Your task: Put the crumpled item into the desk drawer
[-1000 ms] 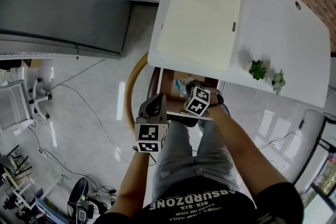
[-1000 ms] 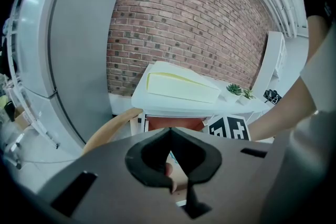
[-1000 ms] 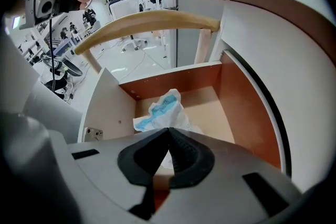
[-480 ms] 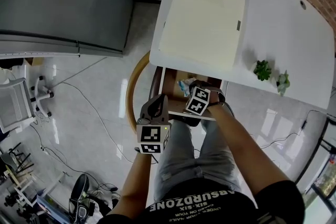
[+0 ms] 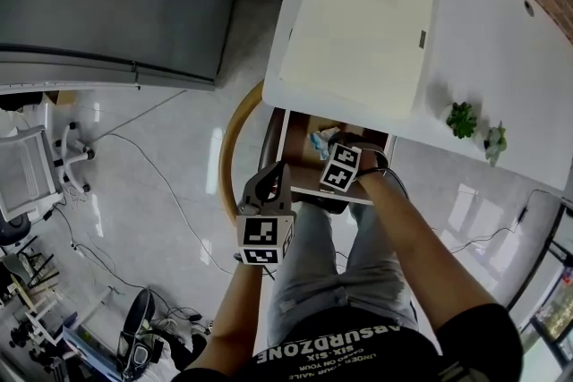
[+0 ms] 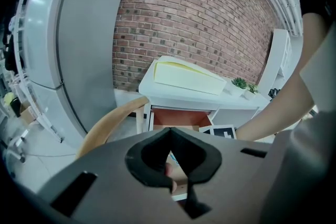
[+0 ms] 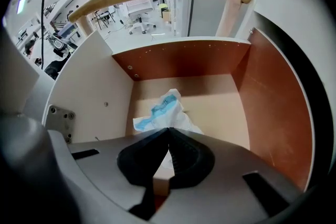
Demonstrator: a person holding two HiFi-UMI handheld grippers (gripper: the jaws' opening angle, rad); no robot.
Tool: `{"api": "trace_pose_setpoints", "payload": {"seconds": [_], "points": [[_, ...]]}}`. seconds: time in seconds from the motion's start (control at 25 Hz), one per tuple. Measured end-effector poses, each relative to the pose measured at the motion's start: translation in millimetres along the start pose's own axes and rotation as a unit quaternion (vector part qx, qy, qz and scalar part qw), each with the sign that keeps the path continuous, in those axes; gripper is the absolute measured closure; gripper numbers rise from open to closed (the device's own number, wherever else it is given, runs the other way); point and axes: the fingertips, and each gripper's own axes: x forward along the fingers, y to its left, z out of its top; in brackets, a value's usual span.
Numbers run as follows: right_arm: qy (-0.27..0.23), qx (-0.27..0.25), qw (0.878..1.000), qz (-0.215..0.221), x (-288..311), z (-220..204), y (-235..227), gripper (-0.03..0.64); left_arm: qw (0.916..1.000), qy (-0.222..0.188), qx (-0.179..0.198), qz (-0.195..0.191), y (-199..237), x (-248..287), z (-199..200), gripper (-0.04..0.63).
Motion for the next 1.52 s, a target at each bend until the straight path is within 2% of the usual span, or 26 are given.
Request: {"api": "trace_pose_setpoints", "payload": {"seconds": [0.84,1.08,1.16,1.52], "points": [[0.048,-0.033,0.998,-0.008,38.8,-13.5,-3.3,0.617,0.9996,0.008,-0.023,0.011,8.5,4.2,-28.8,0.591],[0.036,-0.015,0.999,0.008,34.0,-9.6,-1.2,0.615,0.9997,0.008,-0.022,0.011,9.1,2.4,-28.4,0.591],[0.03,-0.008,0.999,0.01,30.2,-8.4,-1.5,0.584,0.9997,0.006,-0.022,0.01,8.1,2.6,-26.4,0.591],[-0.021,0.028,0.999,0.013,-6.3,7.7,-0.5,0.565,0.9997,-0.002,-0.022,0.002,2.0,-0.6,-8.9,0.591]]}}
